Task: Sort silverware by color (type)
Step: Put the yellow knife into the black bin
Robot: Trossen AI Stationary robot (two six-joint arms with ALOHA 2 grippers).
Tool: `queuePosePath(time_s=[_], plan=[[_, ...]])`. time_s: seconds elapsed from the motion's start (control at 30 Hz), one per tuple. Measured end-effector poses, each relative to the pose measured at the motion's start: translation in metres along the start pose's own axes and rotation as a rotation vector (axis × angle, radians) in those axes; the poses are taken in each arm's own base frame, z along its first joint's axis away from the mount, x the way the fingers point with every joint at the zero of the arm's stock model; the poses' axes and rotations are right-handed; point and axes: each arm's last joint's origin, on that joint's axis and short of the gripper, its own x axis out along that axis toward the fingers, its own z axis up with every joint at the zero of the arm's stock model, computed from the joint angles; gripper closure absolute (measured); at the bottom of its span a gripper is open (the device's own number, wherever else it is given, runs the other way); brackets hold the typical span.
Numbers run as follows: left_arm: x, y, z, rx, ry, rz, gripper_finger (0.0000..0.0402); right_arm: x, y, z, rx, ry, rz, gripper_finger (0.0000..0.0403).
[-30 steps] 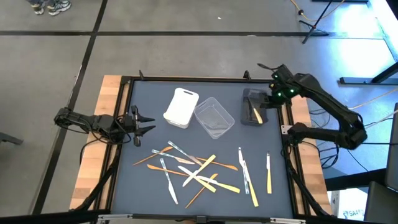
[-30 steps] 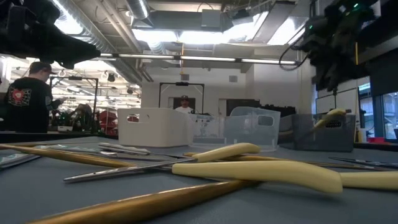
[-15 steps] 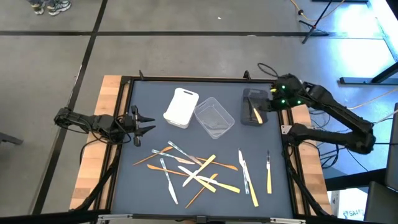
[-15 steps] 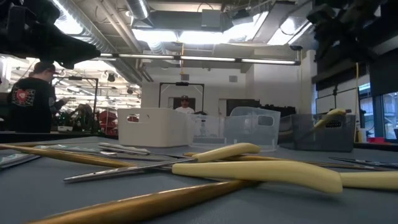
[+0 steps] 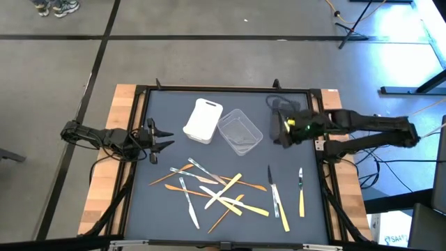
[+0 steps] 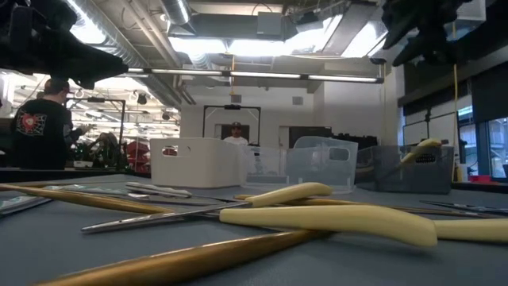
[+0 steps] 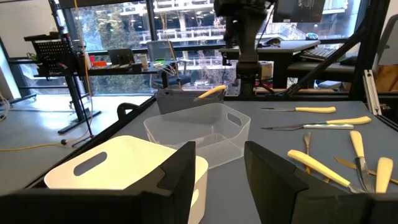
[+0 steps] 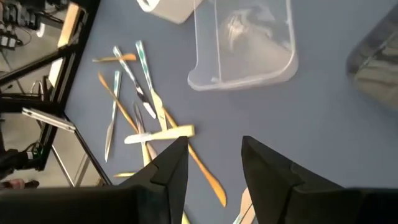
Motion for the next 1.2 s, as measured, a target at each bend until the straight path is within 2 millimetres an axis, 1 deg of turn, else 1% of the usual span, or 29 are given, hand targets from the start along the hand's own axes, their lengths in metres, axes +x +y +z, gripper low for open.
queuePosePath(time_s=[0.3,0.53,0.77,1.2], plan=[[0.000,0.000,0.000,0.001,0.003,0.000,0.0269,0.007,0.018,-0.042,0.007,0.022,-0.037,0.0267],[0.000,0.000,-0.001,0.003,0.006,0.000,0.0269,0.020,0.026,-0.072,0.022,0.081,-0.108,0.0267],[0.000,0.000,-0.001,0.002,0.006,0.000,0.0269,0.034,0.031,-0.102,0.031,0.151,-0.184,0.0267],[0.000,0.000,-0.001,0.003,0.006,0.000,0.0270,0.039,0.032,-0.157,0.119,0.228,-0.266,0.0267]])
